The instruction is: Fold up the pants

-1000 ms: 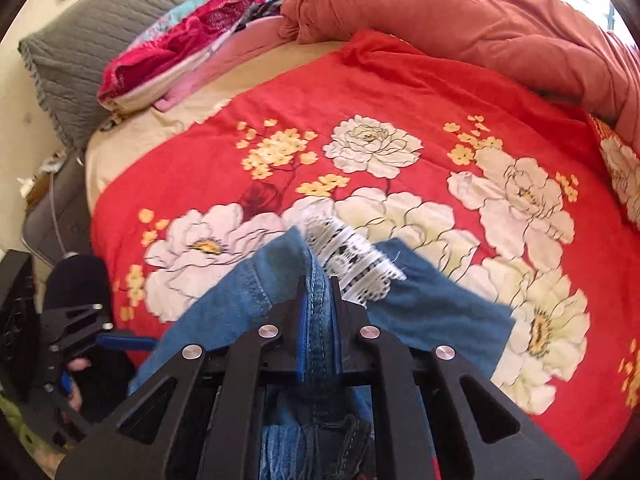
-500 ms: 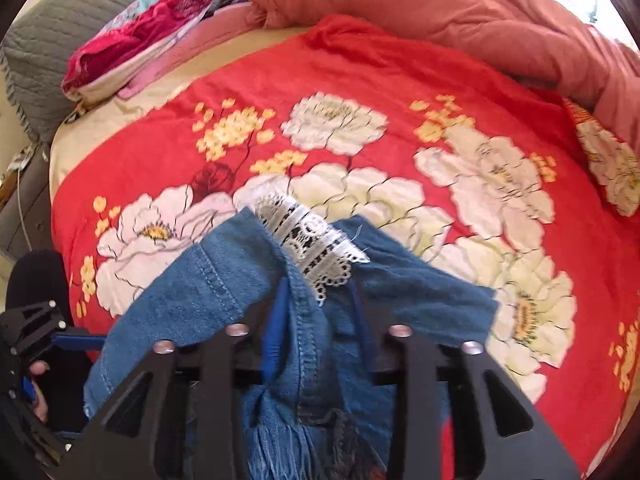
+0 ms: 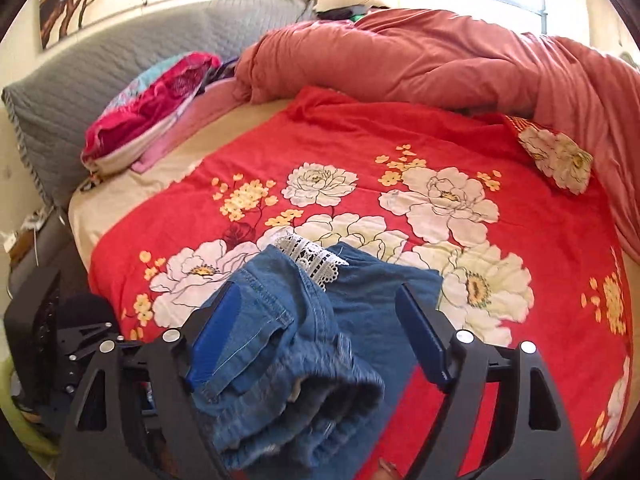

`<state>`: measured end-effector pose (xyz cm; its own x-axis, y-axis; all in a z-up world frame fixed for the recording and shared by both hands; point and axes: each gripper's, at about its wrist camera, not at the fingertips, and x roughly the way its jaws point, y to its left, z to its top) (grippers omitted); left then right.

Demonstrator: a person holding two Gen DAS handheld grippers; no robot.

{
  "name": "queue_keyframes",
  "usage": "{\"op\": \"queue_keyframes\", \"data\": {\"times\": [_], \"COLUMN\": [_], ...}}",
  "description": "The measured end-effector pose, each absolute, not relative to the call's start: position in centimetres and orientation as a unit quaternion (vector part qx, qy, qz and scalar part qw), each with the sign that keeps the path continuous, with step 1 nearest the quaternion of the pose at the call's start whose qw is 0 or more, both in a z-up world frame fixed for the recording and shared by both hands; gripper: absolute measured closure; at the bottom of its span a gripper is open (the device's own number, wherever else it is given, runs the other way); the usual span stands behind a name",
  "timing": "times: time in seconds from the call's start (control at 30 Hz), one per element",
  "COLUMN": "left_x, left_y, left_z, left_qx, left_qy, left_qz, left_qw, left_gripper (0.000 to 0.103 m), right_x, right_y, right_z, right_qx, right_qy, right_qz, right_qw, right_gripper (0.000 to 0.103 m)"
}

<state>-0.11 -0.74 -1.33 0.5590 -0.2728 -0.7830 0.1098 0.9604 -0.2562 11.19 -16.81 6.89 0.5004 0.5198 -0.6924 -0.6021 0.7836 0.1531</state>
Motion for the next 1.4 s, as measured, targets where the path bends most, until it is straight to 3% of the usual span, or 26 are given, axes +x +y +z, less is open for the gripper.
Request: {"op": "queue_keyframes", "data": {"times": [0.23, 0.53, 0.63, 0.7, 1.0, 1.4], "left_x": [-0.7, -1.9, -2.1, -2.0, -1.2, 1.4], "left_y": [-1.2, -1.3, -1.2, -1.1, -0.8, 0.1], "left_z": [-0.5, 1.8, 2.8, 3.2, 4.6, 4.2], "left_qx": [-0.080, -0.069, -0.067, -0.066, -0.059, -0.052], "left_qy": [0.451, 0.426, 0.417, 0.412, 0.398, 0.402], "left_qz": [-0.110, -0.108, -0.103, -0.101, -0.088, -0.069], "left_qw": [0.882, 0.896, 0.900, 0.903, 0.911, 0.912], "left_gripper": [0.031, 0.031, 0.024, 0.022, 0.011, 0.010], "right_x": [8.6, 6.0, 5.5, 5.2, 4.2, 4.5], "right_y": [-18.4, -20.7, -21.6, -22.1, -23.7, -25.0], "right_z": [7.5, 8.7, 8.9, 9.1, 9.6, 7.8], "right_qx": [-0.040, -0.017, -0.008, 0.000, 0.011, 0.023], "right_qy": [0.364, 0.344, 0.339, 0.338, 0.326, 0.345], "right_qz": [0.312, 0.291, 0.282, 0.279, 0.258, 0.227], "right_qw": [0.877, 0.893, 0.897, 0.899, 0.909, 0.910], "right_gripper": [0.016, 0.016, 0.016, 0.005, 0.005, 0.005]}}
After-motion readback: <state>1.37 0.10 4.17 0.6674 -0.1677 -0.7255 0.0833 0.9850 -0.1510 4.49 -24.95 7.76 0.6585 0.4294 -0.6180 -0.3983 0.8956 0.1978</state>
